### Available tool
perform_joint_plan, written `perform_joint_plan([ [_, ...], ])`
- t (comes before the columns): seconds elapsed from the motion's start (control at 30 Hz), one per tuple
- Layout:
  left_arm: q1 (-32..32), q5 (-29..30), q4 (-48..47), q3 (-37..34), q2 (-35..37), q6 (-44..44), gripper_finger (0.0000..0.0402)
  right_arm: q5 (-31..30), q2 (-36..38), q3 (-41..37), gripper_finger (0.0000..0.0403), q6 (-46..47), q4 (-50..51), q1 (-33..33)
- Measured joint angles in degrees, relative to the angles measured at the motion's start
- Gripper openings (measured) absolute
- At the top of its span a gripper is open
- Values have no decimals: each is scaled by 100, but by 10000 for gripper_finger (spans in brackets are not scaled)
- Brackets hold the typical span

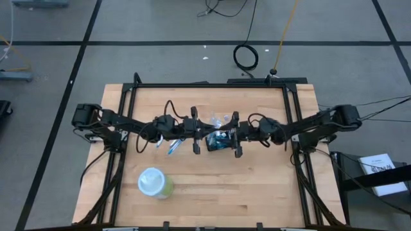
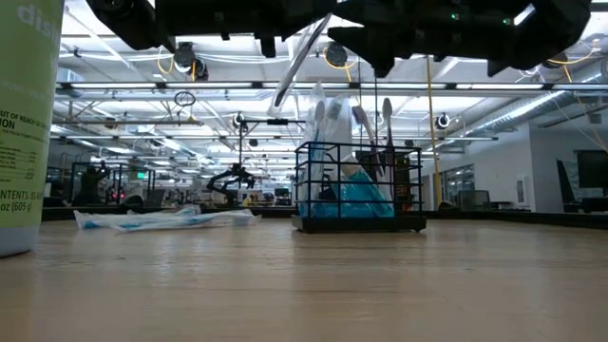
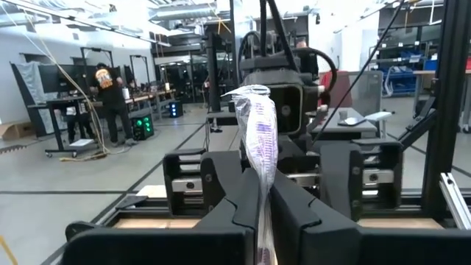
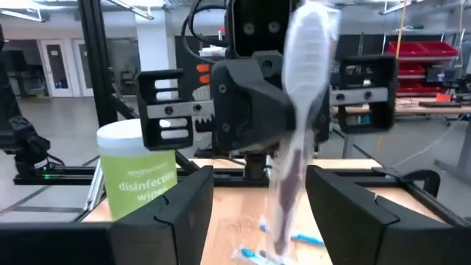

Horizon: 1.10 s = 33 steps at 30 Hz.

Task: Pick & Place toothbrushing station
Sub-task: Put the purple toothbrush into the black mesh organizer

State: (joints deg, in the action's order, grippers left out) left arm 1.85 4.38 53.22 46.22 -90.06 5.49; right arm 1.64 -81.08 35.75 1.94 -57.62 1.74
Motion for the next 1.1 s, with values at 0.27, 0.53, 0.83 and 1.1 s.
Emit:
perform_joint_plan([
  [0.27, 0, 0, -114, 0, 0, -68, 8, -7, -336, 343, 208, -254, 0, -2],
  [0.53, 0, -4, -174, 0, 0, -109, 6, -23, -345, 348, 208, -272, 0, -26],
  [0.83, 1, 0, 52, -3, 0, -281, 6, -32, -343, 348, 208, -304, 47, -27],
  [1.1, 11, 112, 2, 192, -279, -242, 6, -191, -280, 319, 208, -392, 134, -99],
])
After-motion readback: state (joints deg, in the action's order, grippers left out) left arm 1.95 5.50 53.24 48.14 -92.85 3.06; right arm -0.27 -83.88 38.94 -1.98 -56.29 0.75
